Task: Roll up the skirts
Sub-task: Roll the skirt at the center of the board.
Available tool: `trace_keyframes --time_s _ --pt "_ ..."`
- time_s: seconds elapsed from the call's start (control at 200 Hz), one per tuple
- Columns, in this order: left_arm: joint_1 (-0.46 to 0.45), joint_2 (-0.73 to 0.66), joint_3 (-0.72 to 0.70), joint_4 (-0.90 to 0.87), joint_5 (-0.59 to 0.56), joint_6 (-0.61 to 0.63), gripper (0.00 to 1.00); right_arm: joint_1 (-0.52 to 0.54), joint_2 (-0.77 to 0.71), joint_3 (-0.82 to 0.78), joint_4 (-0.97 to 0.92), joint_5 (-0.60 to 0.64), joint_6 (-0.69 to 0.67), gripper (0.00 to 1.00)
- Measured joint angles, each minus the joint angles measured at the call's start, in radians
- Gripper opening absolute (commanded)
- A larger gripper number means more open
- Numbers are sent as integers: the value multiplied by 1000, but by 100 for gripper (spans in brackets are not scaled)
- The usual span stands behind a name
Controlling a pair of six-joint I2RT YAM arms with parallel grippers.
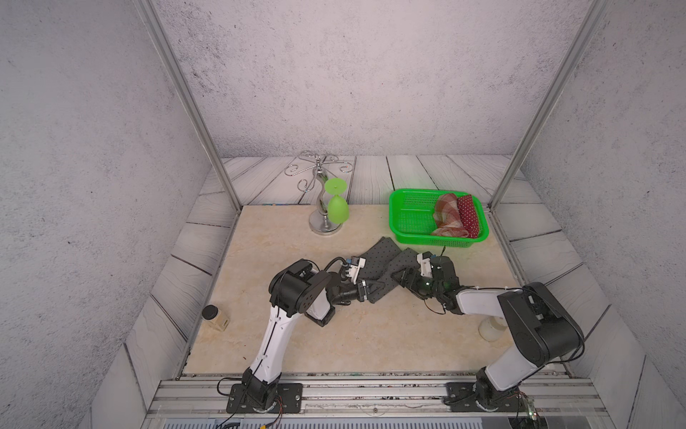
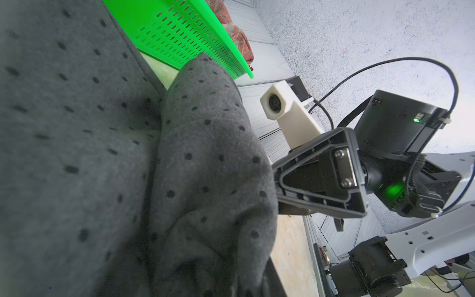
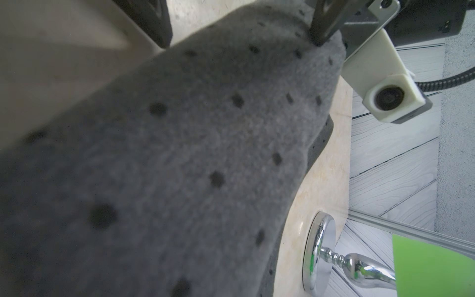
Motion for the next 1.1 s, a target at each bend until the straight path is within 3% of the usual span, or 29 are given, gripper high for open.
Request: trace_keyframes --time_s 0.07,0.205,0.255,0.31,0.34,0.41,0.54,0.711,0.831,0.966,1.101 --pt "1 2 0 3 0 -13 0 0 30 21 18 0 10 76" --pt "4 8 5 8 6 -29 0 3 56 68 1 3 14 28" --pt "5 9 8 8 6 -38 19 4 61 84 -13 7 9 10" --pt "4 9 10 8 3 -42 52 8 61 88 -28 12 13 2" --pt "4 9 10 8 2 -41 65 10 61 88 -35 18 12 0" --pt "3 -5 5 10 8 -40 83 11 61 88 -55 36 4 0" --pt "-14 -153 -45 -151 -32 53 98 11 61 89 -83 58 -2 0" --pt "-58 -556 -147 -575 -251 405 99 13 38 69 -123 81 -23 0" --pt "-234 -794 -153 -722 -468 782 99 14 -13 39 -163 84 -36 0" --pt "-422 -830 -192 -757 -639 1164 99 14 -74 7 -213 84 -55 1" --pt "-522 -742 -225 -808 -786 1456 99 14 -146 -30 -262 84 -69 1"
